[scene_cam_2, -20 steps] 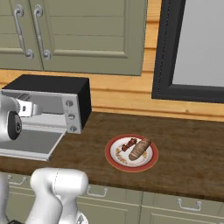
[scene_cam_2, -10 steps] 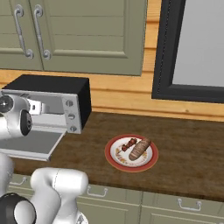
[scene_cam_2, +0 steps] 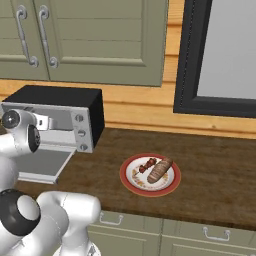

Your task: Pick up the kebab skewer and baguette bread, and place them inside the toaster oven. Close the toaster oven door and start by setting the timer.

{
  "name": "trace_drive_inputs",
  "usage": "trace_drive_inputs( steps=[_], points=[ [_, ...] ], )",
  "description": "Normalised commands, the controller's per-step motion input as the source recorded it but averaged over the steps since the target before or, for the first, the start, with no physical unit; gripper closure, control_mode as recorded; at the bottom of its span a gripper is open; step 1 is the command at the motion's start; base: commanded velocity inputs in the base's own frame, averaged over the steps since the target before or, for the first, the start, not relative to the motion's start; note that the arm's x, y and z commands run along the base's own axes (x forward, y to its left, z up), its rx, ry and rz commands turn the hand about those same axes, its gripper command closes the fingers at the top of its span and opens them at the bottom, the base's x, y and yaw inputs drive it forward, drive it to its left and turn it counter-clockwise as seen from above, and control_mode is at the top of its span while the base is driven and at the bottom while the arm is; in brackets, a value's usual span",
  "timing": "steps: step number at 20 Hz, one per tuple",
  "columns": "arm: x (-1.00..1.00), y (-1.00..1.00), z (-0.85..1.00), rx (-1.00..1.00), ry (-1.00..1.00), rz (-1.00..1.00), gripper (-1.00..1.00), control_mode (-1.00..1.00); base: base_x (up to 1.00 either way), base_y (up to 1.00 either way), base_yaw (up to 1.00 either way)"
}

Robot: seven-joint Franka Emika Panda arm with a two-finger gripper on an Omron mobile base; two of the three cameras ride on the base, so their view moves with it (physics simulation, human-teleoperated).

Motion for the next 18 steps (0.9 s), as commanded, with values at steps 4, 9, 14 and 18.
trace_drive_inputs(
  steps=[4,9,14,18],
  points=[
    [0.5,0.02,-0.29,0.01,0.0,0.0,-1.0,-1.0,0.0,0.0,0.0],
    [0.43,0.04,-0.27,0.02,0.0,0.0,-1.0,-1.0,0.0,0.0,0.0],
    [0.31,0.09,-0.35,0.0,0.0,0.0,-1.0,-1.0,0.0,0.0,0.0],
    [0.24,0.16,-0.21,0.0,0.0,0.0,-1.0,-1.0,0.0,0.0,0.0]
  ],
)
